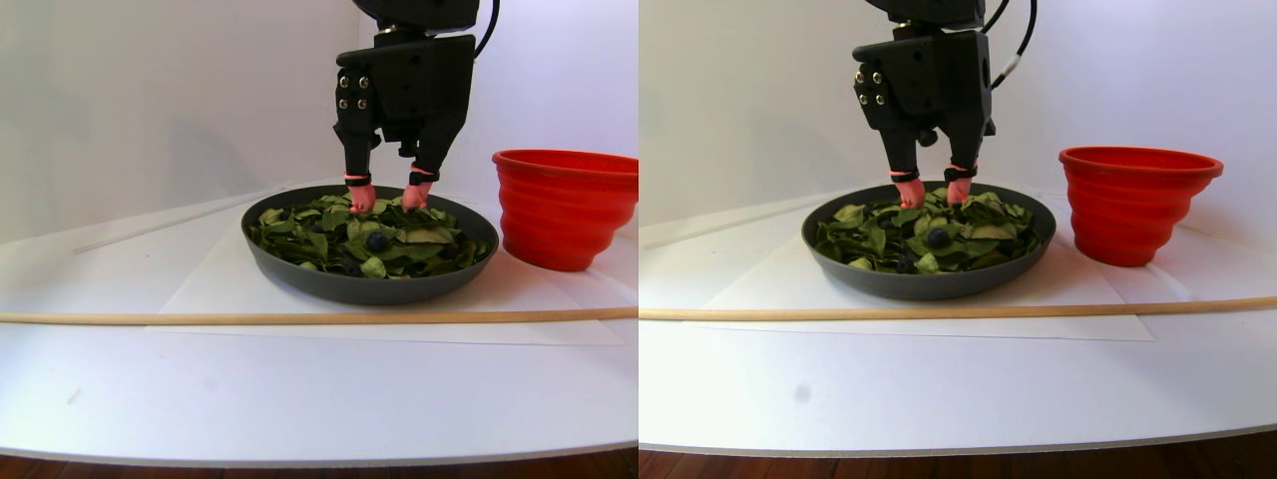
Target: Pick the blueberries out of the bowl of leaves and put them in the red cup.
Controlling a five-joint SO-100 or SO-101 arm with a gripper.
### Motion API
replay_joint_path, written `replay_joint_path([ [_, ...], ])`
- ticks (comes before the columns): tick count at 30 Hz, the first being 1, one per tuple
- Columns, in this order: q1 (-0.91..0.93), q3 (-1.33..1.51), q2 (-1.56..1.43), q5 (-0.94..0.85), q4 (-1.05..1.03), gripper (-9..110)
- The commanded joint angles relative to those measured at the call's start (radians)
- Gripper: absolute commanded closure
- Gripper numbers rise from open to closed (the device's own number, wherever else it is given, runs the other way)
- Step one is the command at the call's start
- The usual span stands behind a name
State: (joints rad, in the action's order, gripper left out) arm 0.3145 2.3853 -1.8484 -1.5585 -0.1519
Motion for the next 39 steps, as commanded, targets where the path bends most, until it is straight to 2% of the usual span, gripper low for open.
replay_joint_path([
  [1,0.008,-0.052,-0.002,-0.008,0.02,83],
  [39,-0.031,-0.158,0.212,0.015,0.164,81],
])
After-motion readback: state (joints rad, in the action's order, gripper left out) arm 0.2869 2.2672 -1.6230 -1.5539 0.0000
